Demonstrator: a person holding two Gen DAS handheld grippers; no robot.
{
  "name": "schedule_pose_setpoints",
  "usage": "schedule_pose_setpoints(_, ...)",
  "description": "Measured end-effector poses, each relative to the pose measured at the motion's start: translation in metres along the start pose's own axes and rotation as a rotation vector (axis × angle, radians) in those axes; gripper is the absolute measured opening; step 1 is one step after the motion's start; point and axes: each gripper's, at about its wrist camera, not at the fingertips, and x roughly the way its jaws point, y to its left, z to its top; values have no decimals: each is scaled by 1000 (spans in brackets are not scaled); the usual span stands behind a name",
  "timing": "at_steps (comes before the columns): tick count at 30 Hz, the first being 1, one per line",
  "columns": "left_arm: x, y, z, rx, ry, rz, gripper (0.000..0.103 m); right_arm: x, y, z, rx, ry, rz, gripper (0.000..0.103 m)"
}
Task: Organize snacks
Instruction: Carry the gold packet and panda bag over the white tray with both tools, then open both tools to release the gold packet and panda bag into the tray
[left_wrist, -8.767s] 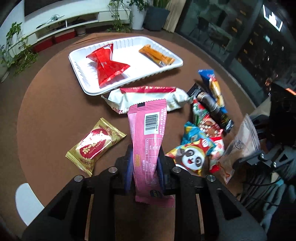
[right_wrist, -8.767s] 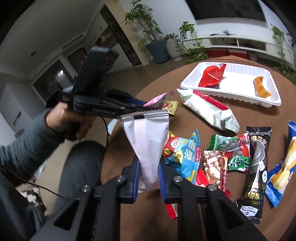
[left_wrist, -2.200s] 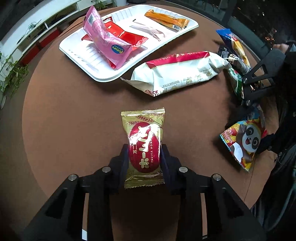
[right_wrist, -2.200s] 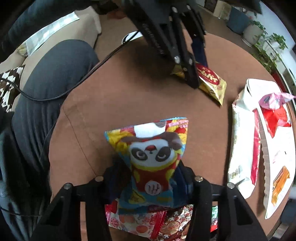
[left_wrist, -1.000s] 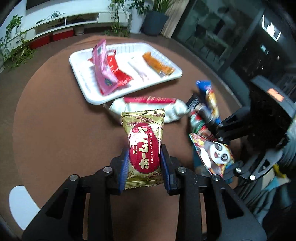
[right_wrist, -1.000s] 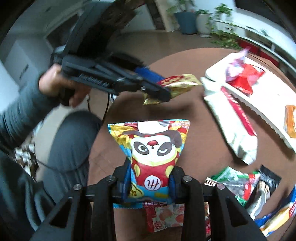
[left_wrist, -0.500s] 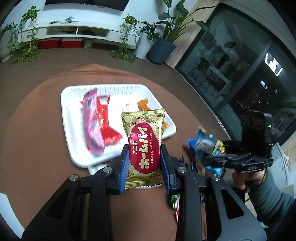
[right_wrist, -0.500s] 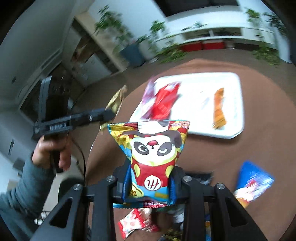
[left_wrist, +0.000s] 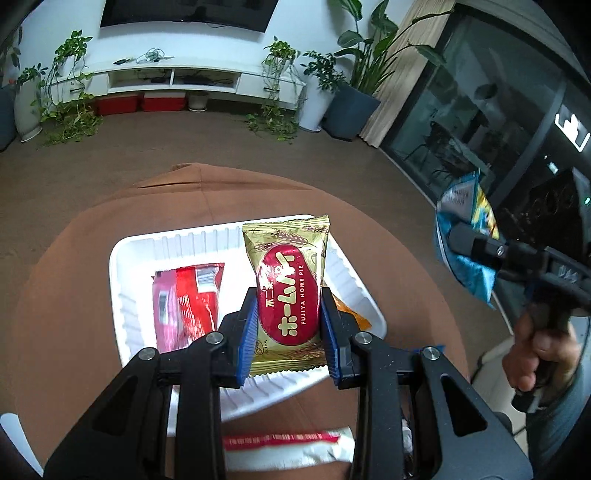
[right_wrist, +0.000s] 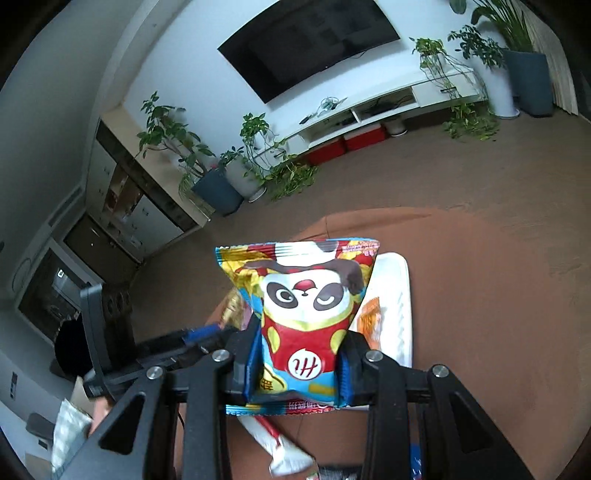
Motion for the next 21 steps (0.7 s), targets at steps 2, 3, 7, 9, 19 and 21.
schedule_pose_setpoints(2, 15, 0, 2, -3, 17, 15, 29, 16, 3, 5, -17, 27, -21, 36)
schedule_pose_setpoints(3, 23, -1, 2, 0, 28, 27, 29, 25, 4, 6, -23, 42, -31, 36)
schedule_pose_setpoints(7, 51, 3, -3, 6, 60, 58, 29, 62, 3, 7, -34, 130, -81, 36)
schedule_pose_setpoints(9, 64, 4, -5, 13, 78, 79, 29, 76, -2, 6, -32, 165, -106, 36)
schedule_pose_setpoints(19, 107, 8, -17, 48, 125, 140, 29, 125, -21, -7, -50, 263, -196, 36)
schedule_pose_setpoints(21, 111, 9, -19, 51, 127, 142, 29, 131, -21, -8, -62, 267, -210, 36)
